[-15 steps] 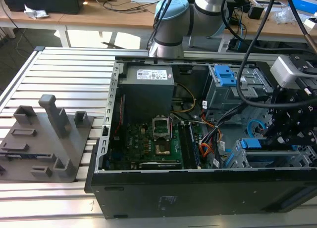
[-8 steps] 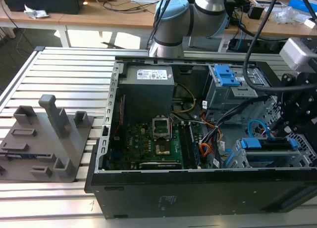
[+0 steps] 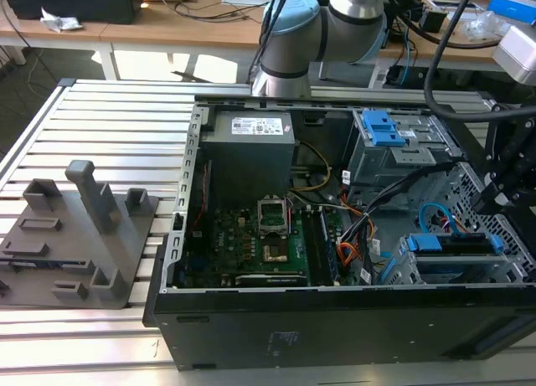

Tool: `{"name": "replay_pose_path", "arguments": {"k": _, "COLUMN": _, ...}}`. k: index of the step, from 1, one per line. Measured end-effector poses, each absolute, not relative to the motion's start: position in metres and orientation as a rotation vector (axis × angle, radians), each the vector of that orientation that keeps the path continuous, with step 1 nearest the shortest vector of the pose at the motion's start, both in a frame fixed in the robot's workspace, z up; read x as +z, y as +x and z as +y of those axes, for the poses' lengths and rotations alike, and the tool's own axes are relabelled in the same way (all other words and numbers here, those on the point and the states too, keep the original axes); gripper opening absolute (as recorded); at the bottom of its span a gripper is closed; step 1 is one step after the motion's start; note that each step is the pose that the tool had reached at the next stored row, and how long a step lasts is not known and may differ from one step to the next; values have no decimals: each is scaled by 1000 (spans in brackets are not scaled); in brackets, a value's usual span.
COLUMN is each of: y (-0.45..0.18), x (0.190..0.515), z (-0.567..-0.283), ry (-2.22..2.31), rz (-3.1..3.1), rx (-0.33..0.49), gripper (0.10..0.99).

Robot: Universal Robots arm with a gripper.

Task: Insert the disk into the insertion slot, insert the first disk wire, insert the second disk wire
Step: 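Insert the second disk wire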

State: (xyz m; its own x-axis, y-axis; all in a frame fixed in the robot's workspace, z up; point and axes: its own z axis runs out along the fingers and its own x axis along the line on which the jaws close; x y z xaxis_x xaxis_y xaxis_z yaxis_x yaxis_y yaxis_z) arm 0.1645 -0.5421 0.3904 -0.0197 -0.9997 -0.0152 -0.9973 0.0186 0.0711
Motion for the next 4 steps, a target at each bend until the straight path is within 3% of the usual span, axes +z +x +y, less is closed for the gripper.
{"name": "replay_pose_path", "arguments": {"k": 4, "y": 165, "x": 391, "z": -542, "ry": 2172, "rz": -2214, "rx": -95, "gripper": 106}}
